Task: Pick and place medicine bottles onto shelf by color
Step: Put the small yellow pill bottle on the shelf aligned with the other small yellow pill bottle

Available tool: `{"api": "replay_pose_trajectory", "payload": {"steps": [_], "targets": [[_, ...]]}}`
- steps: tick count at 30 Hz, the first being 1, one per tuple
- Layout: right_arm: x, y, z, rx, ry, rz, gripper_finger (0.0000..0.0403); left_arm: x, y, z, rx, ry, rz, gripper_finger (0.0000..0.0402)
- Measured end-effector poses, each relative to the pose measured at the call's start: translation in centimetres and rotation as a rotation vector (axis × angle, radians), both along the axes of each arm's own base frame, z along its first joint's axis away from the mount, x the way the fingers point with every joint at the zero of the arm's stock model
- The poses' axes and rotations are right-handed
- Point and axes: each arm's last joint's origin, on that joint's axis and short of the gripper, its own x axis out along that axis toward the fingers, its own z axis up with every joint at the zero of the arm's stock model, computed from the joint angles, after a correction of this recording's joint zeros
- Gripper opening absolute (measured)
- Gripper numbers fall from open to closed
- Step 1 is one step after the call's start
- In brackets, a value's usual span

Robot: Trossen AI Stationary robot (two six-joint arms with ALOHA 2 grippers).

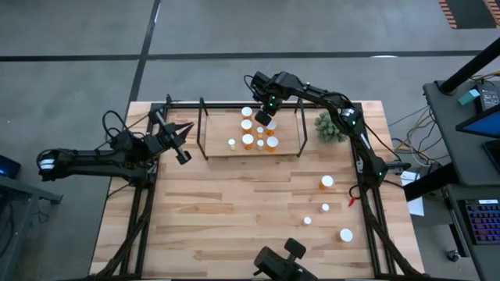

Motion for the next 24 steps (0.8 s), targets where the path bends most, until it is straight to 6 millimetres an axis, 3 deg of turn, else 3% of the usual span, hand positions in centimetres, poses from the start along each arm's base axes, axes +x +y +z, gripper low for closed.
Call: {"api": "replay_pose_trajectory", "payload": {"steps": [9, 17, 24], "targets": [[-0.6, -1.3, 0.1, -0.073, 0.012, -0.067, 0.0009, 0.0, 0.0, 0.0, 0.0, 0.0, 0.0, 0.0002], [0.3, -1.2, 0.3, -0.03, -0.107, -0.035, 0.0009, 0.0, 0.0, 0.0, 0.0, 0.0, 0.0, 0.0002], [0.4, -1.0, 0.3, -0.026, -0.108, -0.032, 0.0009, 0.0, 0.0, 0.0, 0.0, 0.0, 0.0, 0.0002]]}}
